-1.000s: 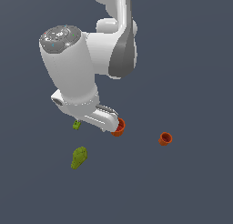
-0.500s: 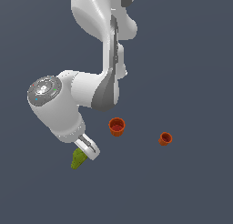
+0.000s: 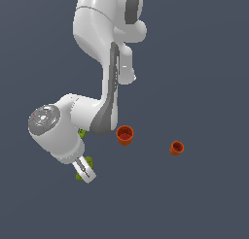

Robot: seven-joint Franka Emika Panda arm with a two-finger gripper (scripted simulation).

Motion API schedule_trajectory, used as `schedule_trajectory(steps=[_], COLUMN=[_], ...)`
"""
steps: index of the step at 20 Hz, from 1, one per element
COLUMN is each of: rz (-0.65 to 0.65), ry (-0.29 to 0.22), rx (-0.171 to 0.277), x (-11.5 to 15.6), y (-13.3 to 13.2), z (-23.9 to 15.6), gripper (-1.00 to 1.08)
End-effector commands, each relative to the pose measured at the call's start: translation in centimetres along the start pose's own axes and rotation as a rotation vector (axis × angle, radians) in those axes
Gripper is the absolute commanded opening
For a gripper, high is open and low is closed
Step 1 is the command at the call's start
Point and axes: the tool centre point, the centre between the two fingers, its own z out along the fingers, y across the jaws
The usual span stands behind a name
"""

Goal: Pick up a designated object from a clutter of objects.

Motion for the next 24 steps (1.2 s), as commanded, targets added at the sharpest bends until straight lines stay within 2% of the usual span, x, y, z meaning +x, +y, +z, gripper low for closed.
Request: schedule_trajectory(steps=[1, 9, 18, 24], rz=[0.02, 0.027, 0.03, 0.031], ry=[0.002, 0.002, 0.002, 0.003], rx=[0.0, -0.002, -0.001, -0.001], x=[0.4, 0.5, 0.5, 0.6], y=[0.1, 0.2, 0.3, 0.3], z=[0.7, 1.4, 5.6, 6.1], gripper=[1.0, 1.0, 1.0, 1.0])
